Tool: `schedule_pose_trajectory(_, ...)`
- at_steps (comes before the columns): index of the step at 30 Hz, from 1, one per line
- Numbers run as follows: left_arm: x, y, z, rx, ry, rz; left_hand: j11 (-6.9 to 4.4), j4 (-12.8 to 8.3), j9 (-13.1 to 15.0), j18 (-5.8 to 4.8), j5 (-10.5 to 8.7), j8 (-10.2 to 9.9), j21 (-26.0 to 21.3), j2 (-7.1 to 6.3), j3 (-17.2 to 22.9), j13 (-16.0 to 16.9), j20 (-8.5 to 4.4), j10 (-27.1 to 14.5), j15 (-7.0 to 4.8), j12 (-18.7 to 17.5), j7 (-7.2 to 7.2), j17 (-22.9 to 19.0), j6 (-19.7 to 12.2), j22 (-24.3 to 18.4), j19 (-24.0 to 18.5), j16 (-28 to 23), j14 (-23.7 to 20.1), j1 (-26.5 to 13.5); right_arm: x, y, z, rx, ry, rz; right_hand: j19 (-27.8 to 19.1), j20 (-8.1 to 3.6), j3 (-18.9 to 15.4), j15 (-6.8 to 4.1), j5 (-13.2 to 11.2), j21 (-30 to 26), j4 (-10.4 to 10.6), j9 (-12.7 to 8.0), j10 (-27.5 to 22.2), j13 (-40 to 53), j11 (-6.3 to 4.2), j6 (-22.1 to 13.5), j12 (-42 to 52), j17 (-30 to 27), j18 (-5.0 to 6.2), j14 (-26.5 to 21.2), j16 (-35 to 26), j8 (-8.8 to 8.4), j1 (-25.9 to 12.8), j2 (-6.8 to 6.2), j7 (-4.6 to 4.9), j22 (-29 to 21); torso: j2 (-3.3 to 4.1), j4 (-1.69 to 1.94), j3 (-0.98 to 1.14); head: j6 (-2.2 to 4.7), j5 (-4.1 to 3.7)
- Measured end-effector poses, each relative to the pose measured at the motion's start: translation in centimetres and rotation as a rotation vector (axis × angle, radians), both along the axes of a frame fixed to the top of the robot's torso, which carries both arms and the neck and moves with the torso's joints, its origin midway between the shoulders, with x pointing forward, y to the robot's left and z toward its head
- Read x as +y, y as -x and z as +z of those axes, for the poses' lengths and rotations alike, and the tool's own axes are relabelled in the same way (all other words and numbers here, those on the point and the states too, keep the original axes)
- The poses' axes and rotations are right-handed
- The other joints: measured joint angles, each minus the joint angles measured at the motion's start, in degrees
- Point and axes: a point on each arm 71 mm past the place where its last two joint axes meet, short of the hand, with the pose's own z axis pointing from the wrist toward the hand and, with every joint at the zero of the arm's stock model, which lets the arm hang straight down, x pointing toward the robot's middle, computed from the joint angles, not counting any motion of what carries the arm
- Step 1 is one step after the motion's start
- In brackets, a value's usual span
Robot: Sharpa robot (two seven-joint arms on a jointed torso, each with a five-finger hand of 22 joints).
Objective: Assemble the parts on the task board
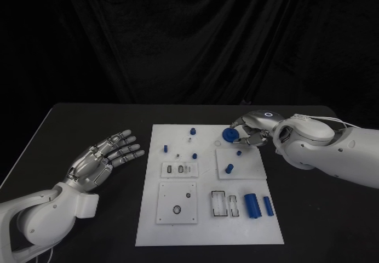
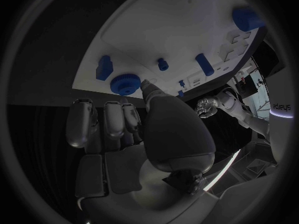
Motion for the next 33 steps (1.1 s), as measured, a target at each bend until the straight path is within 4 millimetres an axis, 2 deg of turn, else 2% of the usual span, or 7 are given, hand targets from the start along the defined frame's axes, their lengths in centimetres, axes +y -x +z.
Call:
schedule_pose_trajectory(6, 0.0, 0.0, 0.0, 0.0, 0.001, 0.0, 0.0, 0.0, 0.0, 0.0, 0.0, 0.0, 0.0, 0.0, 0.0, 0.0, 0.0, 0.0, 0.0, 0.0, 0.0, 0.0, 0.0, 0.0, 0.0, 0.0, 0.0, 0.0, 0.0, -0.1, -0.1, 0.001, -0.001, -0.002, 0.0, 0.0, 0.2, 0.0, 2.9, 0.0, 0.2, -0.2, 0.0, -0.1, 0.0, 0.9, -0.3, 0.4, 0.01, 0.0, -0.2, 0.0, -0.4, 1.12, 0.02, 0.0, -0.02, 0.04, -0.03, -0.13, -0.05)
schedule_pose_trajectory(11, 0.0, 0.0, 0.0, 0.0, 0.001, -0.001, 0.0, 0.0, 0.0, 0.0, 0.0, 0.0, 0.0, 0.0, 0.0, 0.0, 0.0, 0.0, 0.0, 0.0, 0.0, 0.0, 0.0, 0.0, 0.0, 0.0, 0.0, 0.0, 0.0, -0.1, -0.1, -0.001, -0.003, -0.002, 0.0, 0.0, 1.1, 0.0, 6.8, 0.0, 1.1, -0.1, 0.0, 0.0, 0.0, 3.5, -0.3, 1.0, 0.01, 0.0, -0.2, 0.52, -1.3, 2.43, 0.01, 0.0, -0.08, 0.0, -0.08, -0.27, 0.07)
schedule_pose_trajectory(17, 0.1, 0.0, 0.0, 0.0, 0.001, 0.0, 0.0, 0.0, 0.0, 0.0, 0.0, 0.0, 0.0, 0.0, 0.0, 0.0, 0.0, 0.0, 0.0, 0.0, 0.0, 0.0, 0.0, 0.0, 0.0, 0.0, 0.0, 0.0, 0.2, -0.1, 0.0, -0.002, -0.005, -0.001, 0.0, 0.0, 1.4, 0.0, 8.2, 0.1, 1.4, 0.0, 0.7, 1.2, 0.01, 4.2, -0.3, 2.4, 0.01, 0.6, -0.2, 0.79, -1.3, 2.46, 0.33, 0.0, -0.13, -0.07, -0.1, -0.34, 0.14)
schedule_pose_trajectory(20, 0.1, -0.1, 0.0, 0.0, 0.0, 0.0, 0.18, 0.0, 0.0, 0.0, 0.0, 0.0, 0.0, -0.17, 0.0, 0.0, 0.0, 0.2, 0.0, 0.0, 0.0, 0.0, 0.0, 0.0, 0.0, 0.2, 0.0, -0.2, 0.4, -0.2, 0.0, -0.003, -0.006, -0.001, 1.1, -0.1, 2.1, -0.03, 8.9, 1.0, 0.6, 0.0, 2.3, 2.5, -0.01, 4.2, 0.3, 4.0, 0.02, 1.8, 0.8, 0.79, -1.3, 2.44, 0.33, 0.0, -0.13, -0.07, -0.09, -0.34, 0.15)
schedule_pose_trajectory(23, 0.1, -0.1, 0.0, -0.001, 0.0, 0.0, 0.23, 0.0, 0.0, 0.0, 0.0, 0.0, 0.0, -0.24, 0.0, 0.0, 0.0, 0.2, 0.0, 0.0, 0.0, 0.0, 0.0, 0.0, 0.0, 0.3, 0.0, -0.2, 0.6, -0.3, -0.1, -0.004, -0.005, -0.004, 1.7, -0.04, 2.7, -0.05, 8.7, 1.6, -0.4, -0.1, 3.3, 3.5, 0.01, 4.2, 0.8, 5.5, 0.02, 2.6, 1.7, 0.79, -0.2, 1.4, 0.33, 0.0, -0.13, -0.07, -0.08, -0.35, 0.15)
schedule_pose_trajectory(25, 0.0, -0.1, 0.0, -0.001, 0.001, -0.001, 0.23, 0.0, 0.0, 0.0, 0.0, 0.0, 0.0, -0.3, 0.0, 0.0, 0.0, 0.2, 0.0, 0.0, 0.0, 0.0, 0.0, 0.0, 0.0, 0.3, 0.0, -0.3, 0.8, -0.4, -0.1, -0.004, -0.004, -0.007, 1.8, -0.11, 2.8, -0.05, 7.3, 1.6, -1.0, -0.2, 3.7, 3.9, -0.01, 4.2, 0.8, 6.0, 0.02, 2.6, 1.8, 0.79, 0.3, 0.87, 0.33, 0.0, -0.13, -0.07, -0.08, -0.38, 0.15)
schedule_pose_trajectory(33, 0.0, -0.2, -0.1, -0.001, 0.001, -0.002, 0.23, 0.0, 0.0, 0.01, 0.0, 0.0, 0.0, -0.3, 0.0, 0.0, 0.0, 0.2, 0.0, 0.0, 0.0, 0.0, 0.0, 0.0, 0.0, 0.3, 0.0, -0.3, 1.0, -0.7, -0.2, 0.006, 0.007, -0.026, 1.8, -0.11, 2.4, -0.28, 2.6, 1.6, -2.1, -0.7, 4.3, 4.6, -0.21, 3.5, 1.0, 7.4, 0.02, 3.4, 2.3, 0.5, 1.0, 0.18, 0.21, 0.0, -0.13, -0.07, -0.05, -0.41, 0.1)
